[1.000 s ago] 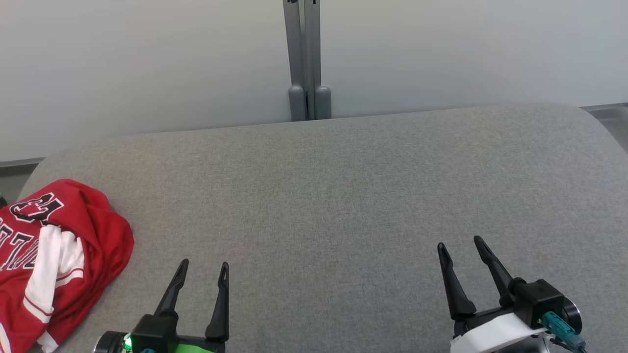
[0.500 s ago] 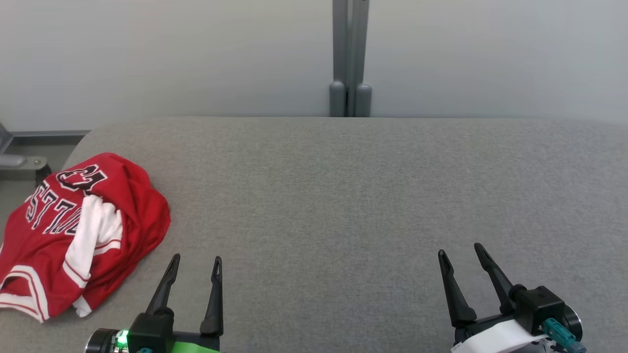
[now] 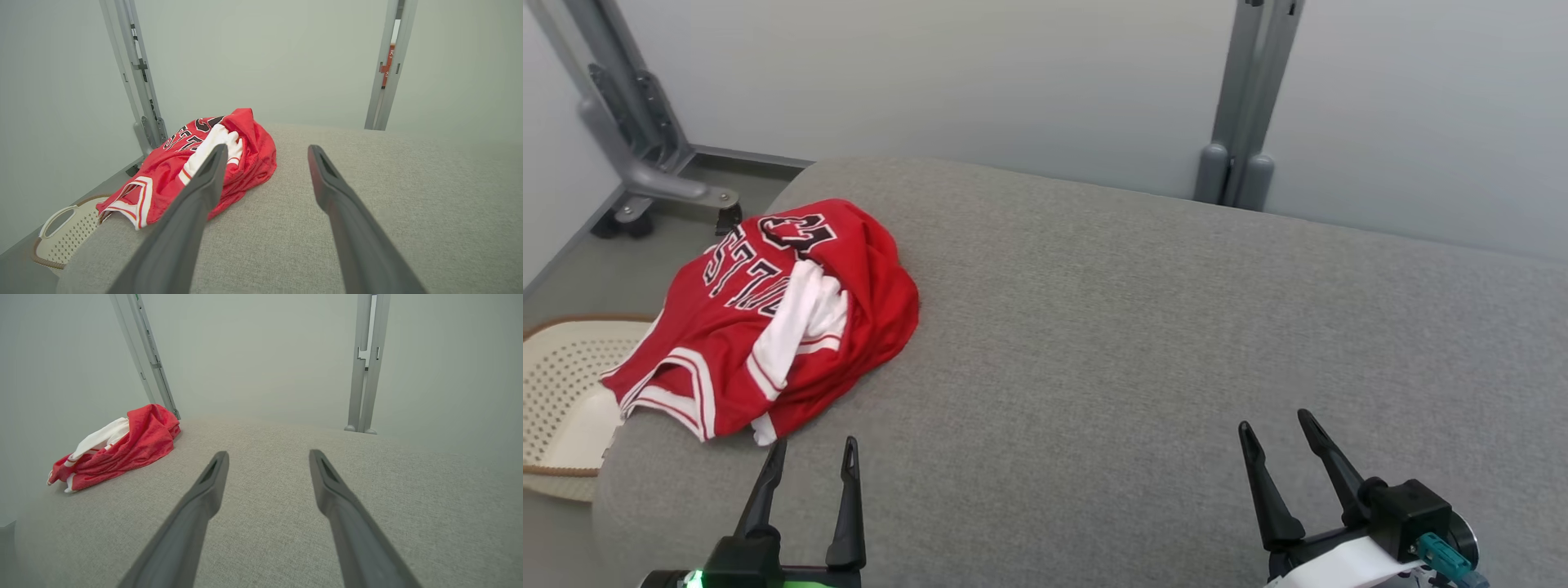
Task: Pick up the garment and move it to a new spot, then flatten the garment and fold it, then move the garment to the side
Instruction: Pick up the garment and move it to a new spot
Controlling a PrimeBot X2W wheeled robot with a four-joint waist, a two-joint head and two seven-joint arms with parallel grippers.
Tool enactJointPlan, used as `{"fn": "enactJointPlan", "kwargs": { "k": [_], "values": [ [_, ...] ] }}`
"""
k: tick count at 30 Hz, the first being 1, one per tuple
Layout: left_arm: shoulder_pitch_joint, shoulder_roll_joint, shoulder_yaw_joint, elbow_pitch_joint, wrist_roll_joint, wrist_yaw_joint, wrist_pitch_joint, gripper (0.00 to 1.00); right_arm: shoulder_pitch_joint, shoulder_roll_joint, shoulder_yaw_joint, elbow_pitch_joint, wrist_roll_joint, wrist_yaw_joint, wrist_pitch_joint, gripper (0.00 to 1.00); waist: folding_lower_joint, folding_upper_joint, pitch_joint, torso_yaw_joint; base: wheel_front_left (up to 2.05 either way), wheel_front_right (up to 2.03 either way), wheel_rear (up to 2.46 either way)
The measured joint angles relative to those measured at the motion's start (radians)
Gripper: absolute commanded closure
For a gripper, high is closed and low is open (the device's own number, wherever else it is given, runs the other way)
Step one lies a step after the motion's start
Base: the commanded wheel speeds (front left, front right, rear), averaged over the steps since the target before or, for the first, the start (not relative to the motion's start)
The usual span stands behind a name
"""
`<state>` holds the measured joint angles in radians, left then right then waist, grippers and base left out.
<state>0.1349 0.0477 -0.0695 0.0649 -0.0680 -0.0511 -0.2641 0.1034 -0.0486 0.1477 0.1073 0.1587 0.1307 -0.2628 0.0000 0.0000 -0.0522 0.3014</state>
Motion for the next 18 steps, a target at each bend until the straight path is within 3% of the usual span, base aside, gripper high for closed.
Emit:
{"fn": "enactJointPlan", "kwargs": {
  "k": [10,18],
  "values": [
    [0.013,0.000,0.043,-0.004,0.009,0.008,0.000,0.00,0.009,0.000,0.004,0.002,0.015,0.000,0.000,0.00,0.0000,0.0000,-0.013,0.126,0.00,0.00,0.00],
    [-0.019,0.000,0.110,-0.017,-0.036,0.015,0.000,0.00,-0.002,0.000,0.007,0.013,0.019,0.000,0.000,0.00,0.0000,0.0000,0.006,0.174,0.00,0.00,0.00]
  ]
}}
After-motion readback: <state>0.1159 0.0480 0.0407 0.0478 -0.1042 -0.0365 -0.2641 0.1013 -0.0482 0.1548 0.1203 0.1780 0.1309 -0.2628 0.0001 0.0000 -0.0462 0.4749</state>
